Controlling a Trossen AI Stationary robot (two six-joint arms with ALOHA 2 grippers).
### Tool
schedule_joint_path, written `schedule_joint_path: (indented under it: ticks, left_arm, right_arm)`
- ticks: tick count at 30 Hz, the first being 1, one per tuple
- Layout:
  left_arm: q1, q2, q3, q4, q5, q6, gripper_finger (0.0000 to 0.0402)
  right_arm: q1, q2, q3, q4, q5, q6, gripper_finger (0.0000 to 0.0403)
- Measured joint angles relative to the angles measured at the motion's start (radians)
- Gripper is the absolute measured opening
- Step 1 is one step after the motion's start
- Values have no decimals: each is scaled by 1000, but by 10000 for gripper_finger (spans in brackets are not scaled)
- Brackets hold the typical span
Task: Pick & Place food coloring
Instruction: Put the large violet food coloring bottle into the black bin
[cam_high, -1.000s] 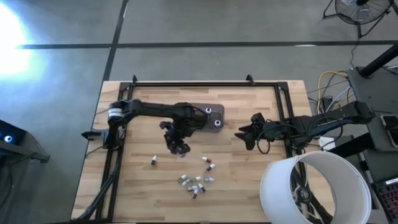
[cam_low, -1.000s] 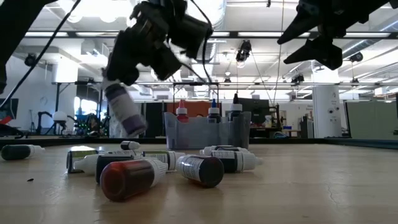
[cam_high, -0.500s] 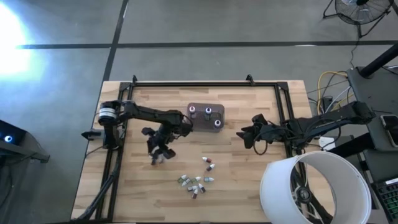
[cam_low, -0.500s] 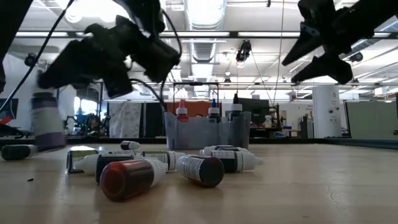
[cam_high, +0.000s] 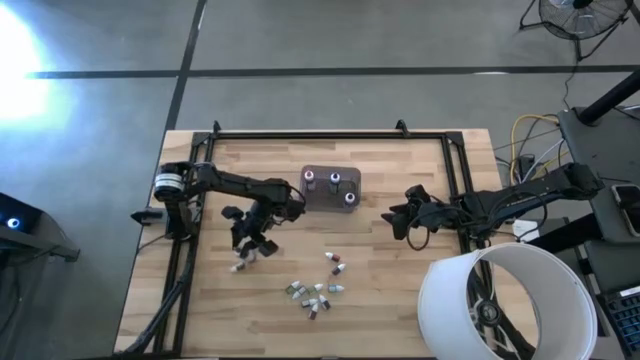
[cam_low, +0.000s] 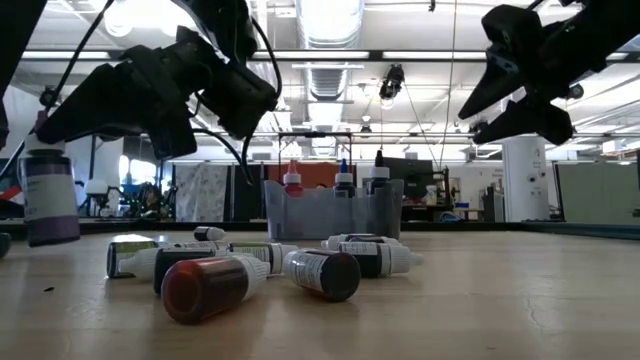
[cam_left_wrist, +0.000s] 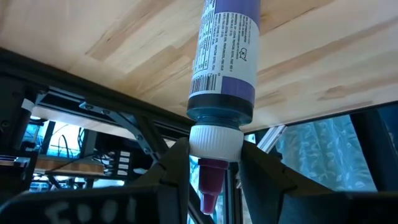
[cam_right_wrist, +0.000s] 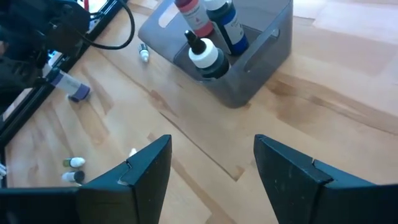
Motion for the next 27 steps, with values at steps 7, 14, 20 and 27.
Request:
schedule_joint_path:
  ticks: [7, 14, 20, 27]
  left_arm:
    - [-1, 0, 0, 0, -7, -14, 85]
    - [-6, 0, 0, 0, -39, -11, 86]
    - [-9, 1, 0, 0, -71, -10, 126]
    - [-10, 1, 0, 0, -71, -9, 175]
  right_arm:
    - [0, 0, -9, -1, 2, -21, 221]
    - [0, 0, -9, -1, 2, -29, 221]
    - [0, 0, -9, -1, 2, -43, 221]
    - [0, 0, -9, -1, 3, -48, 221]
